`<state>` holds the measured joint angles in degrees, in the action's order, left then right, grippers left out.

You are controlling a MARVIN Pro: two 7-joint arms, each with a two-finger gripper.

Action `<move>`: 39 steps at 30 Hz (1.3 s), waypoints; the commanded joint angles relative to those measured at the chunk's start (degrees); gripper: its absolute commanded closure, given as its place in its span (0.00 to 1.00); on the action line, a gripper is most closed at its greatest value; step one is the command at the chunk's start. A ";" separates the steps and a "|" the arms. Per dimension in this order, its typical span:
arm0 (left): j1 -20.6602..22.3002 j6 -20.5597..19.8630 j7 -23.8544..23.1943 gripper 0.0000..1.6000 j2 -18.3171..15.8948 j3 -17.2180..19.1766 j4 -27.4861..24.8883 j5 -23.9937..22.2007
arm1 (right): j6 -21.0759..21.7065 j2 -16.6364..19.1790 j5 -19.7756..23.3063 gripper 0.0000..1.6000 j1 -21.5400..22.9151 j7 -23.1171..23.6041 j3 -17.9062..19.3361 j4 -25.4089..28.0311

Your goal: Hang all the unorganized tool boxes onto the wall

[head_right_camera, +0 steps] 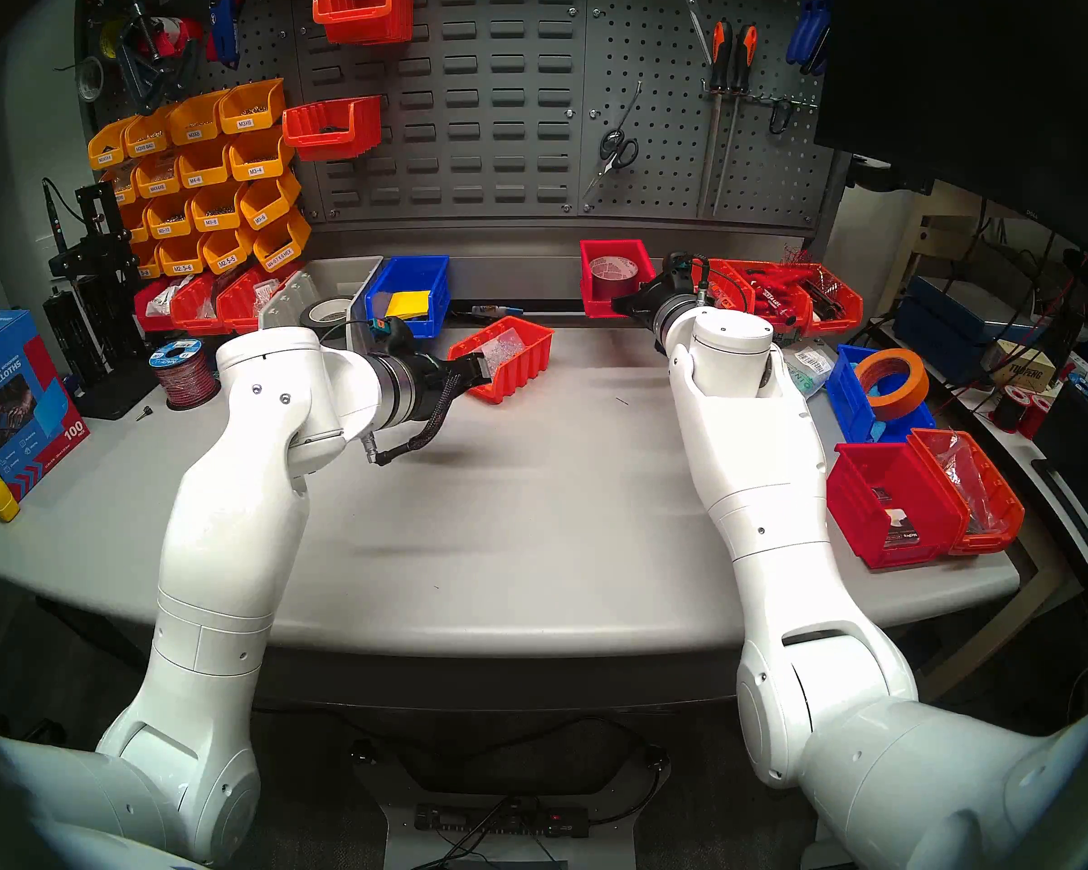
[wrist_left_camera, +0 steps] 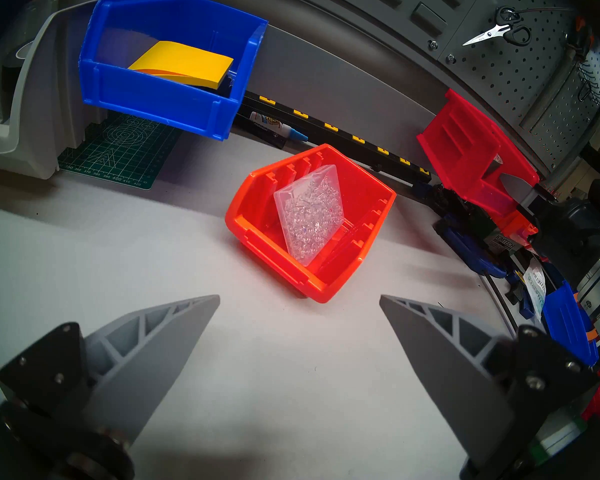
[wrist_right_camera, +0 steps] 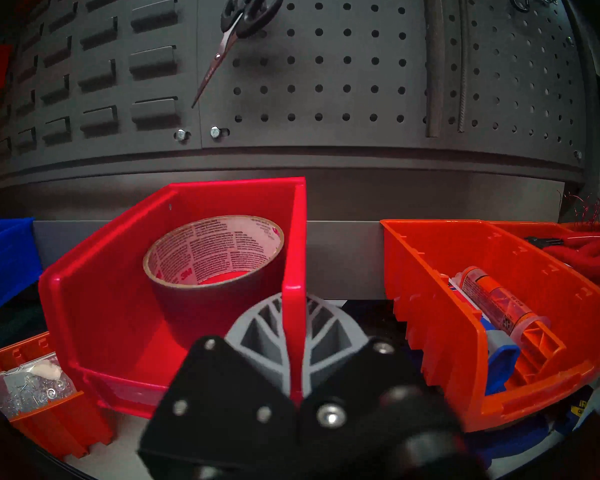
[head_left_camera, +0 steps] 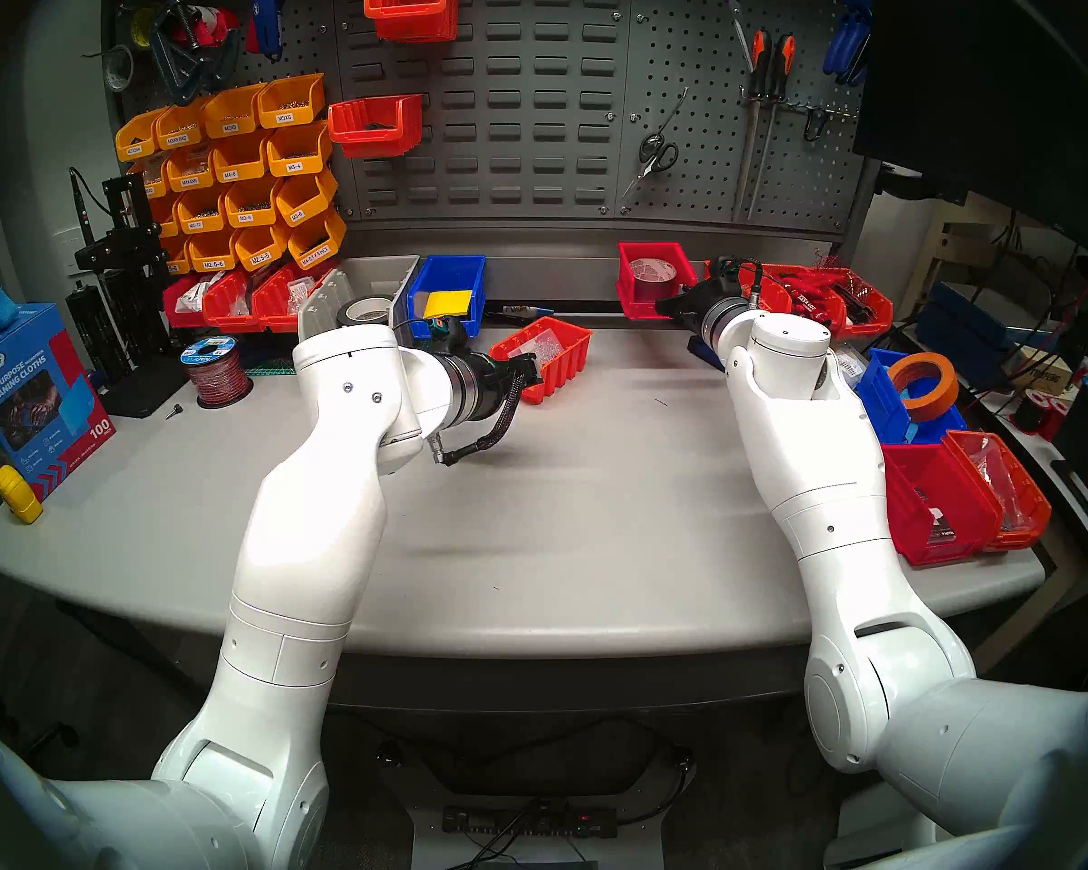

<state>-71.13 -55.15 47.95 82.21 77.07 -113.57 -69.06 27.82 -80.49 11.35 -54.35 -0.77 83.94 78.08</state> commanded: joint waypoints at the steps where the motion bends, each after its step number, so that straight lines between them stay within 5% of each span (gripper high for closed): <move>1: 0.59 0.15 -0.04 0.00 -0.02 0.01 -0.54 0.08 | -0.04 -0.15 -1.03 1.00 5.85 -1.15 -0.11 -2.57; 39: 0.60 0.15 -0.04 0.00 -0.04 0.00 -0.56 0.09 | 12.58 -1.52 -2.56 1.00 12.54 -4.24 -1.41 -12.77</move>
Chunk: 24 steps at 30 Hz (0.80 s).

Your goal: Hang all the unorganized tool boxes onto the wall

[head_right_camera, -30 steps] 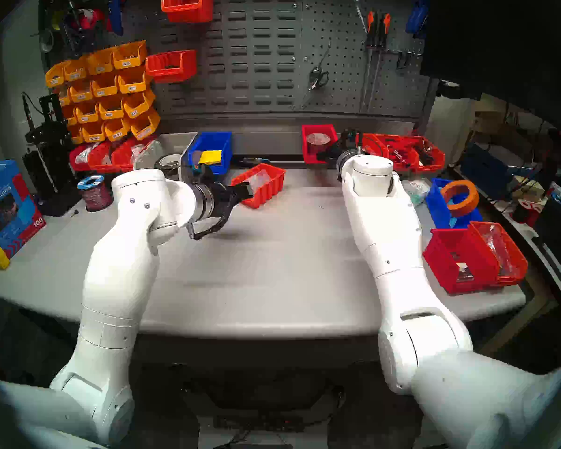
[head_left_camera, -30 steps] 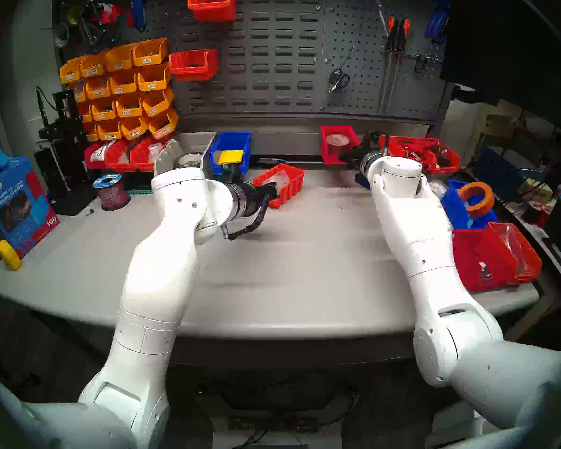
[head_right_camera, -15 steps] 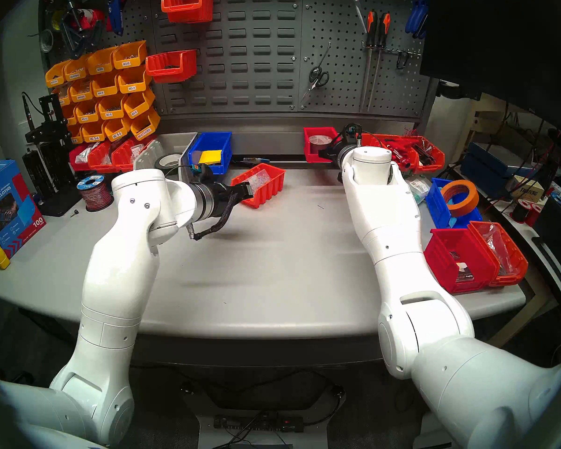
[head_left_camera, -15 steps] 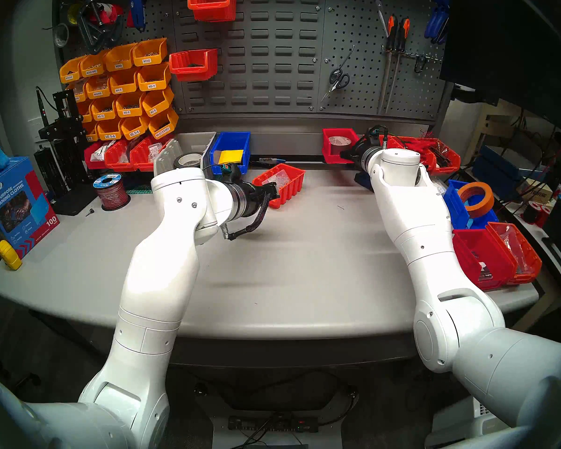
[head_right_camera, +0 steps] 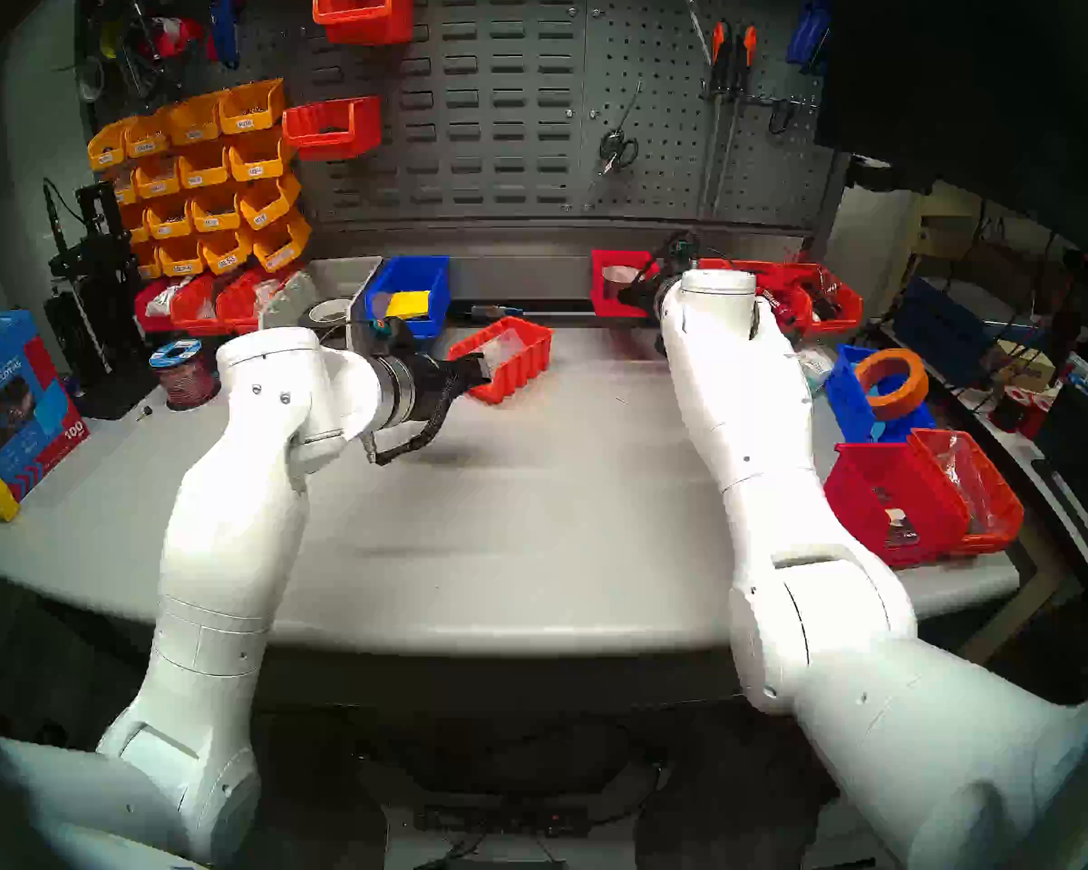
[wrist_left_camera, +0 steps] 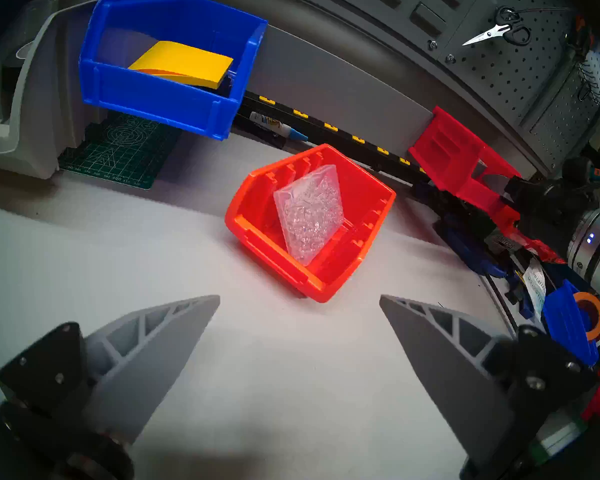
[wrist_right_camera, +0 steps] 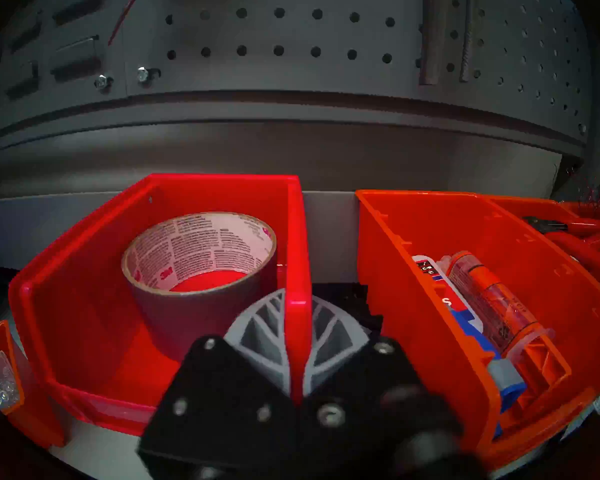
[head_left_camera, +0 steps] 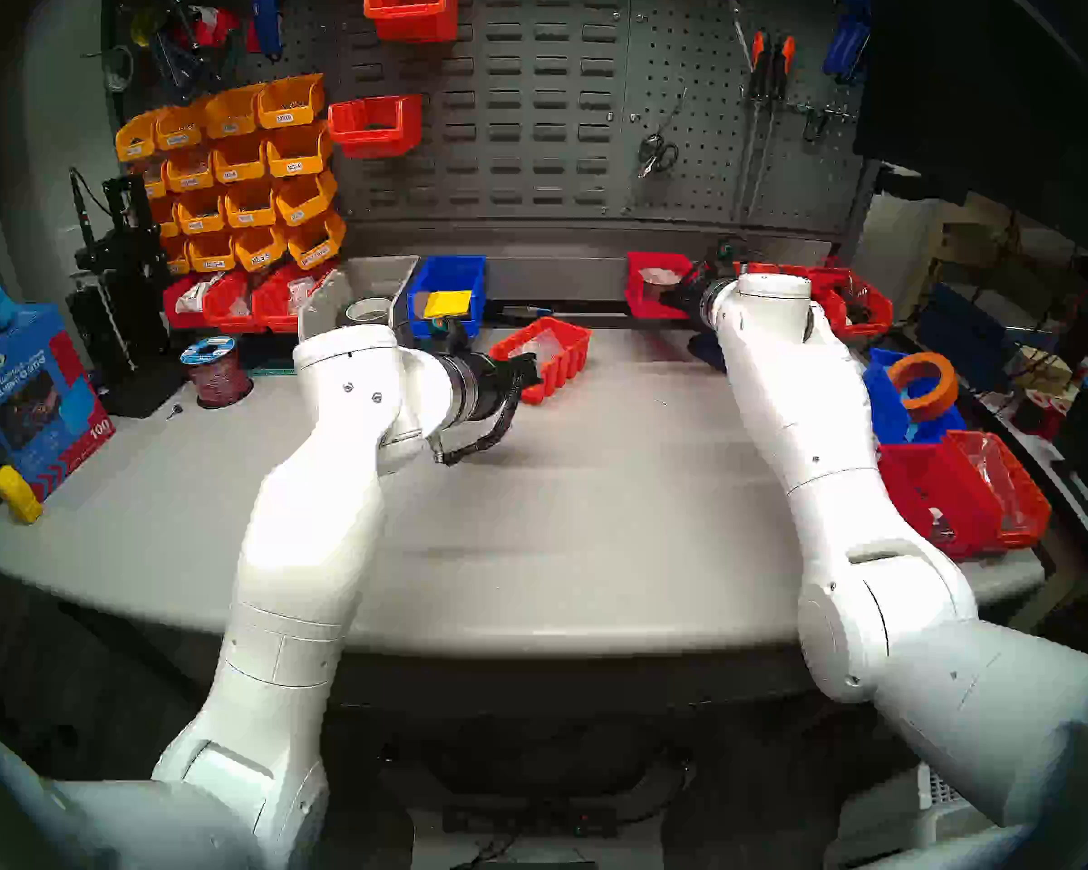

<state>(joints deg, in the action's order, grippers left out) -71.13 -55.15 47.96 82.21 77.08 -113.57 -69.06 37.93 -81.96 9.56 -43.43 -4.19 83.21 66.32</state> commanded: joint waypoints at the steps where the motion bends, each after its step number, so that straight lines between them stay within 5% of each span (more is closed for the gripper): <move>1: 0.61 0.15 -0.05 0.00 -0.04 0.00 -0.56 0.09 | 2.71 0.06 -0.88 1.00 1.60 -0.73 -0.87 -1.08; 24: 0.60 0.15 -0.05 0.00 -0.04 0.00 -0.56 0.09 | 4.56 3.75 -2.57 1.00 -1.09 1.00 -3.72 0.88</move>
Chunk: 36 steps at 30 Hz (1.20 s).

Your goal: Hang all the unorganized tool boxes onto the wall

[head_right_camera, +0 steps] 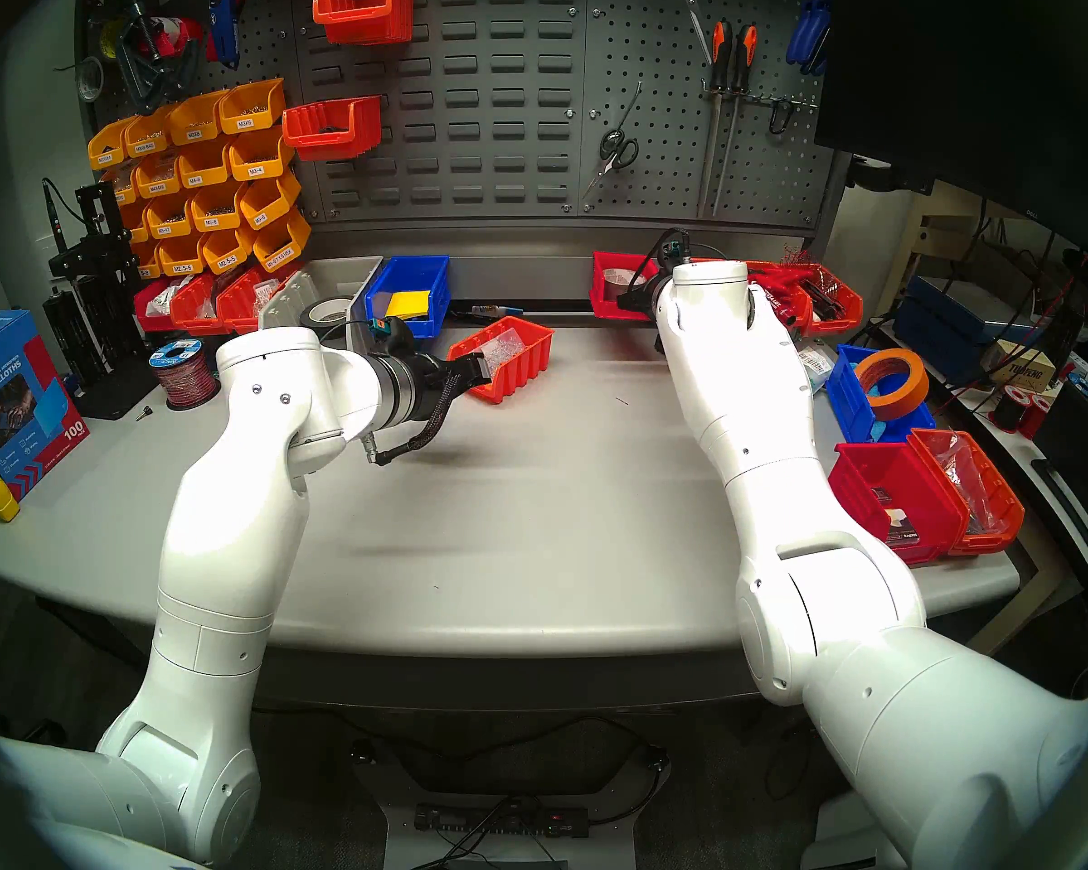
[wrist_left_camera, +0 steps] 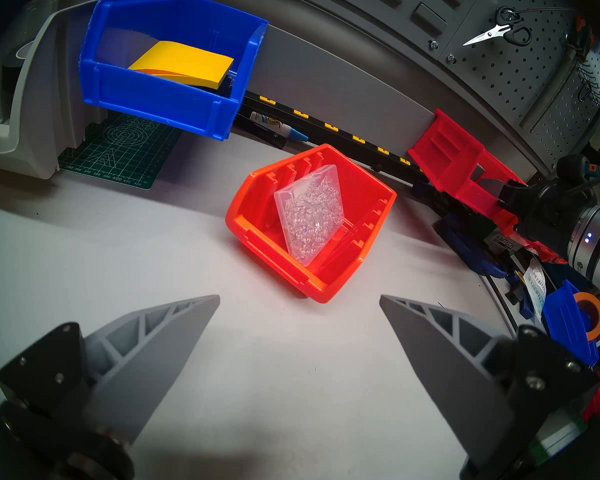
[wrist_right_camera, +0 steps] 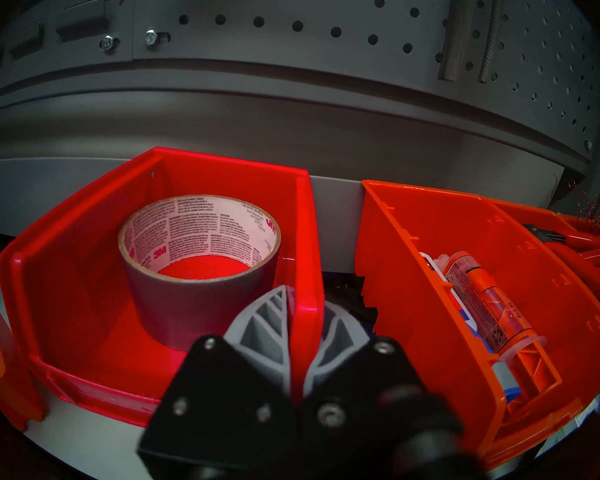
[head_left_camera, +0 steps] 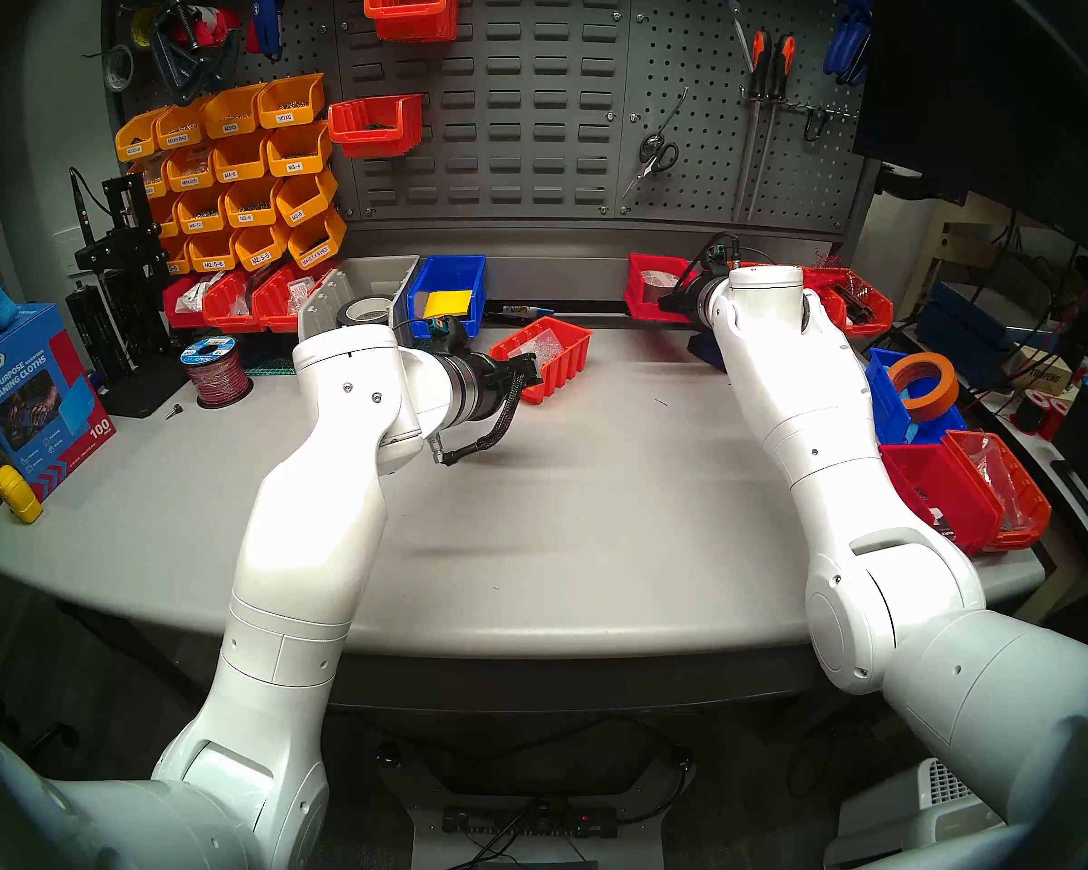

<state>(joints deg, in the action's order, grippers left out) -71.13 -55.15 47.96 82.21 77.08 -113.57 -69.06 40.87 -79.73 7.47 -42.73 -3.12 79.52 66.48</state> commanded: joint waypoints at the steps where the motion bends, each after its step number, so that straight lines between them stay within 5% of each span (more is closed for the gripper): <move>1: 0.60 0.15 -0.05 0.00 -0.04 0.00 -0.56 0.09 | 1.64 1.59 -0.47 1.00 -1.90 -0.04 0.00 0.92; 13: 0.61 0.15 -0.05 0.00 -0.04 0.00 -0.56 0.09 | 0.13 1.73 -0.13 1.00 -2.58 1.55 -0.38 1.86; 16: 0.61 0.15 -0.05 0.00 -0.04 0.00 -0.56 0.09 | -0.09 1.64 -0.04 0.58 -2.62 1.99 -0.55 2.14; 17: 0.61 0.15 -0.05 0.00 -0.04 0.00 -0.56 0.09 | -0.04 1.55 -0.07 0.18 -2.60 1.97 -0.57 2.20; 18: 0.61 0.15 -0.05 0.00 -0.04 0.00 -0.56 0.09 | -0.11 1.47 -0.08 0.00 -2.58 1.93 -0.57 2.19; 36: 0.61 0.15 -0.05 0.00 -0.04 0.00 -0.56 0.09 | -0.21 0.72 0.60 0.00 -2.40 1.39 0.38 4.00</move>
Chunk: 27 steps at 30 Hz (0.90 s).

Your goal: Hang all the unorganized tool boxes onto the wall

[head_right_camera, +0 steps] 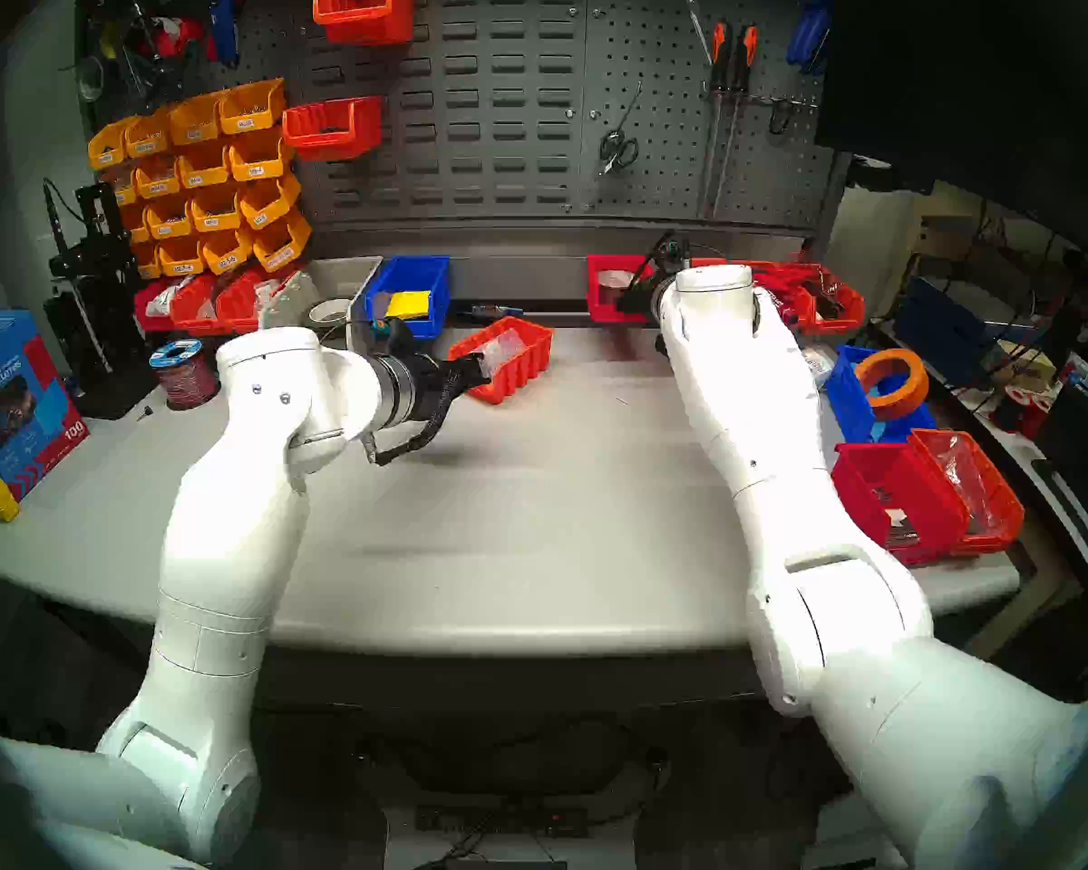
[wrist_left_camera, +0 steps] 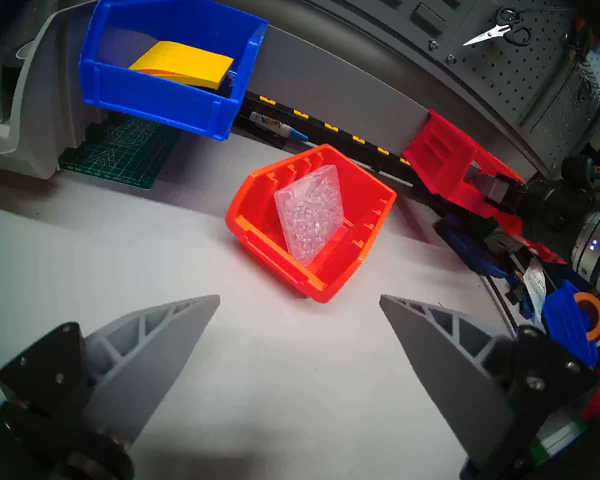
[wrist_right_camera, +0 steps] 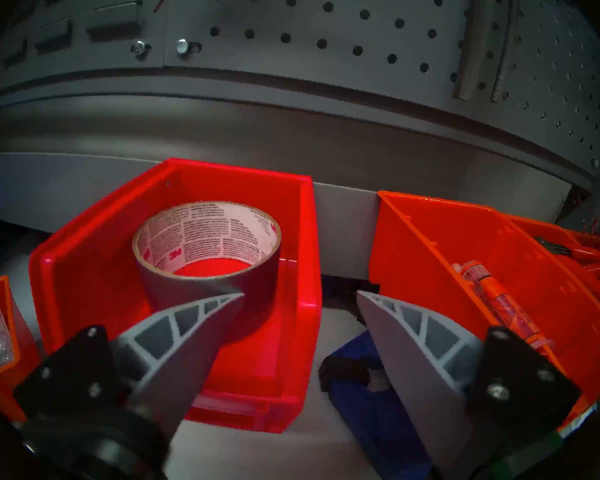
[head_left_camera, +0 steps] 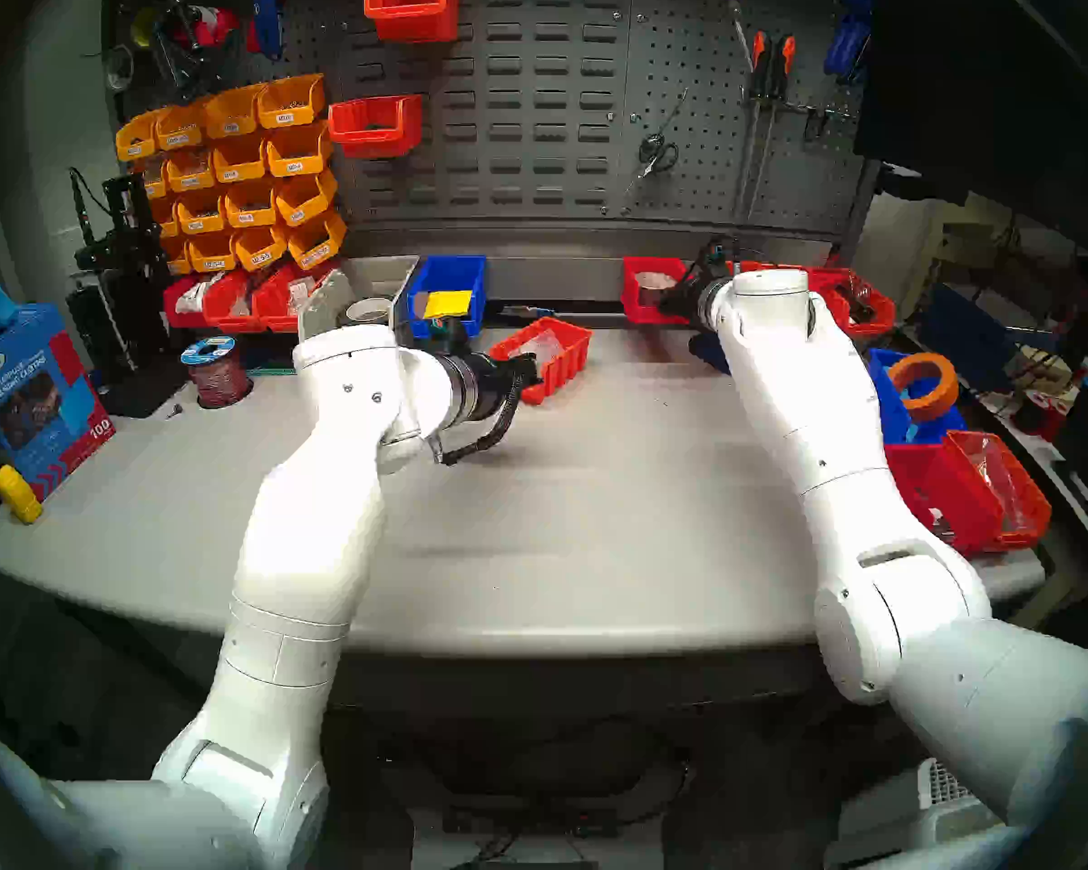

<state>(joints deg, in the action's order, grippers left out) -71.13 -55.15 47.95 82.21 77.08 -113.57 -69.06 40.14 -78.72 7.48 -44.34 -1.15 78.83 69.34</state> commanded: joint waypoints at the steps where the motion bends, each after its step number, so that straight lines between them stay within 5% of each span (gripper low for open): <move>1: 0.61 0.15 -0.05 0.00 -0.05 0.00 -0.56 0.09 | 0.80 -0.32 0.64 0.00 -0.73 -0.64 1.13 1.43; 27: 0.60 0.15 -0.04 0.00 -0.03 0.01 -0.55 0.08 | 0.66 -0.47 1.28 0.00 -0.08 -2.27 2.73 7.67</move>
<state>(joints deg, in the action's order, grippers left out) -71.13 -55.15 47.95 82.21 77.08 -113.57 -69.06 42.19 -79.90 9.43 -45.90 -2.25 80.64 74.38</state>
